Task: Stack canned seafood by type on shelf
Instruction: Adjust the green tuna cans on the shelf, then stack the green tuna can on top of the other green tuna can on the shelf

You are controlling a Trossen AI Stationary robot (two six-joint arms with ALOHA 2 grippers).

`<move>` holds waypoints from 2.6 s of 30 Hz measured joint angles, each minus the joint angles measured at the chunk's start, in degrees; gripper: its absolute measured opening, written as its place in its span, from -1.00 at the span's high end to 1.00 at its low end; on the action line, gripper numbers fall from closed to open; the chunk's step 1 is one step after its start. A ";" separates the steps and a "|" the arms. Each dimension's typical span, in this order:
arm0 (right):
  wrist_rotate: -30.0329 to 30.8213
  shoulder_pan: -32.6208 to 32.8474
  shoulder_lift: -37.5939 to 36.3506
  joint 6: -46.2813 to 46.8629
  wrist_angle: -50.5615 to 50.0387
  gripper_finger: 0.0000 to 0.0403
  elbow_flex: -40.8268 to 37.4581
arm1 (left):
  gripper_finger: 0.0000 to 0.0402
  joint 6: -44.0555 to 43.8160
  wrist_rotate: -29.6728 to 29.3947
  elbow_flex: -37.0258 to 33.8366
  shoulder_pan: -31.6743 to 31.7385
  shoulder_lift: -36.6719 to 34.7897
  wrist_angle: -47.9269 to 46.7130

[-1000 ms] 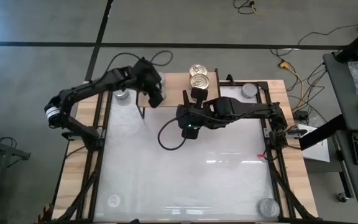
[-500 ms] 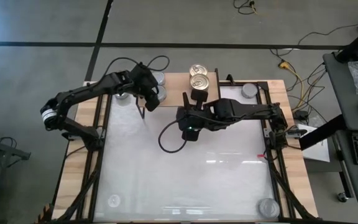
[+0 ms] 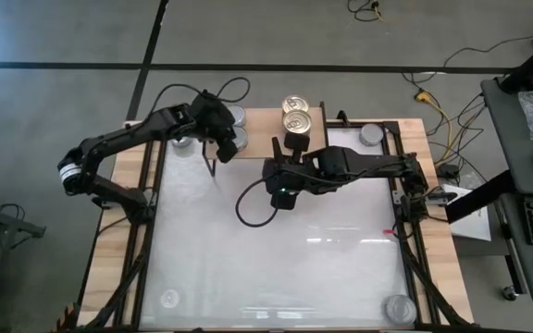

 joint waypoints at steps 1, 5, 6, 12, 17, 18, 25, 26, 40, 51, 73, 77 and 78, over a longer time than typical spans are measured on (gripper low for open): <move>-0.01 0.00 0.00 0.00 -0.01 0.95 0.00 | 1.00 0.24 0.00 -0.05 0.00 0.58 0.09; -0.01 0.02 0.00 0.43 -0.10 0.95 0.00 | 1.00 1.05 -0.21 -0.31 0.00 2.39 0.17; 0.01 0.02 0.00 0.40 -0.25 0.95 0.00 | 1.00 1.47 -0.89 -0.33 0.00 2.59 0.26; -0.01 0.02 0.00 0.43 -1.13 0.95 0.00 | 1.00 1.74 -1.81 -0.33 -0.28 2.46 -0.36; -0.01 0.02 0.00 0.89 -1.78 0.95 0.00 | 1.00 1.81 -1.78 -0.13 -0.31 1.66 -3.71; -0.01 0.02 0.00 0.89 -1.78 0.95 0.00 | 1.00 1.79 -1.77 -0.13 -0.31 1.64 -3.76; -0.01 0.02 0.00 1.06 -1.76 0.95 0.00 | 1.00 1.79 -1.62 -0.13 -0.46 1.64 -3.78; -0.01 0.02 0.00 1.06 -1.78 0.95 0.00 | 1.00 1.79 -1.60 -0.13 -0.46 1.64 -3.77; -0.58 0.02 0.00 0.43 -2.22 0.79 -0.02 | 0.71 1.38 -1.56 0.07 -0.46 1.71 -2.82; 0.01 0.02 0.00 1.56 -2.52 0.45 -0.39 | 0.22 2.83 -1.36 3.38 -0.48 -5.07 -3.96; 0.05 0.28 0.01 2.60 -2.55 0.15 -2.21 | 0.24 -14.76 -4.44 -9.73 -1.03 -29.80 -23.99; 0.05 0.28 0.00 4.21 -2.54 0.13 -2.21 | 0.24 -19.82 -4.47 -17.74 -1.05 -33.09 -17.30; 0.04 0.30 0.00 4.83 -2.56 0.13 -2.21 | 0.24 -20.61 -4.57 -19.79 -1.05 -33.74 -15.21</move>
